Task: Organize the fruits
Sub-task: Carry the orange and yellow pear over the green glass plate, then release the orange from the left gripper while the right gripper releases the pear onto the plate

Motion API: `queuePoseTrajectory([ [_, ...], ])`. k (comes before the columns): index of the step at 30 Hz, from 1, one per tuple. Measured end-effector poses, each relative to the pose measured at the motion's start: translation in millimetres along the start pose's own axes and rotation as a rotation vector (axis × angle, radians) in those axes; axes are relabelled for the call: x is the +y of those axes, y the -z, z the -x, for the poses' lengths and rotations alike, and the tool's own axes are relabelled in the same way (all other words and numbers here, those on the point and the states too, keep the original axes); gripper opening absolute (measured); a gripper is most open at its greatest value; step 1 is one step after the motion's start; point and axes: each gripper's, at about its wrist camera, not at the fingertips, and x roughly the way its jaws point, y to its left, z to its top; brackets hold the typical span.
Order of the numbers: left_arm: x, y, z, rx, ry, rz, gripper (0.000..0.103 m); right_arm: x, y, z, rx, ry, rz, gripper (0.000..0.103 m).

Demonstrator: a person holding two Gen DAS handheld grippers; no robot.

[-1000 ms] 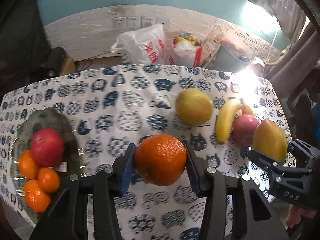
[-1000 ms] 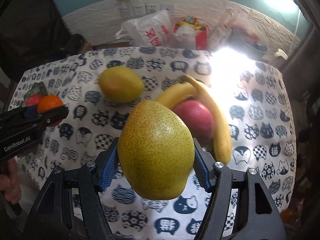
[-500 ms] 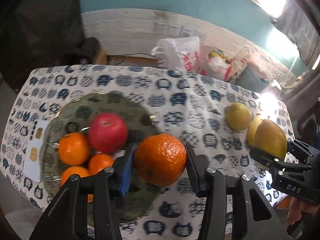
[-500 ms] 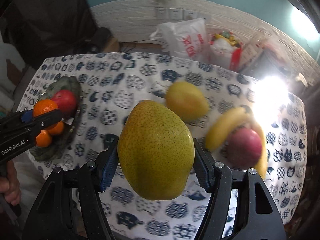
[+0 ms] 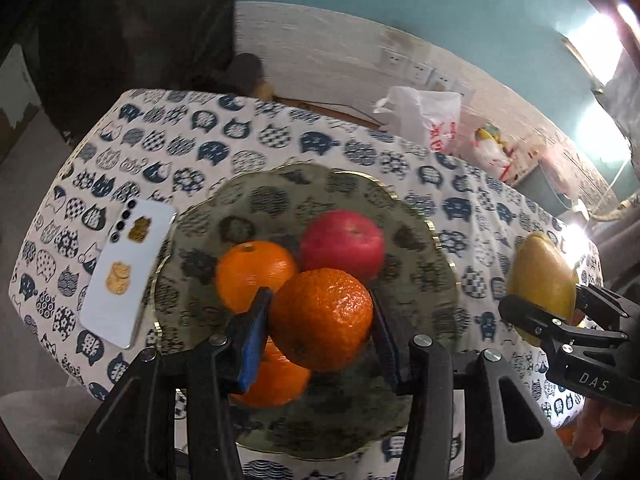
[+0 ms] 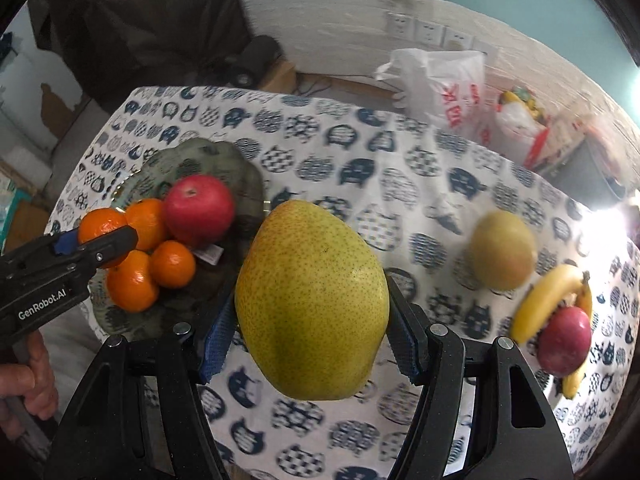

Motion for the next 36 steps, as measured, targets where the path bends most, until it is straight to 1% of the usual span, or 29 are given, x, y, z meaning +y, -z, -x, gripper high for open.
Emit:
queuePoseTrajectory([
  [6,29,3,-7,0.012,-0.024,0.039,0.049,25,-11,-14,0.018,-0.014,0.032,0.068],
  [9,41,3,-15,0.033,-0.028,0.064,0.049,35,-14,-20,0.025,-0.024,0.046,0.068],
  [12,46,5,-23,0.057,-0.028,0.074,0.049,45,-16,-28,0.038,-0.028,0.064,0.068],
  [18,51,6,-25,0.051,-0.019,0.080,0.050,61,-19,-41,0.071,-0.046,0.088,0.068],
  [21,54,7,-26,0.061,-0.055,0.074,0.055,69,-18,-48,0.083,-0.046,0.104,0.068],
  [23,58,7,-26,0.063,-0.077,0.085,0.066,72,-17,-52,0.094,-0.046,0.108,0.068],
  [24,61,7,-25,0.057,-0.086,0.096,0.068,74,-16,-55,0.102,-0.047,0.107,0.068],
  [26,66,6,-22,0.049,-0.085,0.111,0.070,76,-15,-58,0.110,-0.046,0.108,0.068],
  [29,70,5,-18,0.044,-0.058,0.133,0.070,76,-14,-61,0.122,-0.047,0.108,0.068],
  [33,67,3,-13,0.037,-0.055,0.129,0.070,74,-10,-61,0.137,-0.055,0.096,0.068],
  [35,64,3,-11,0.032,-0.054,0.123,0.070,72,-9,-59,0.132,-0.057,0.091,0.068],
  [36,63,2,-10,0.030,-0.057,0.121,0.070,71,-9,-53,0.113,-0.064,0.087,0.068],
])
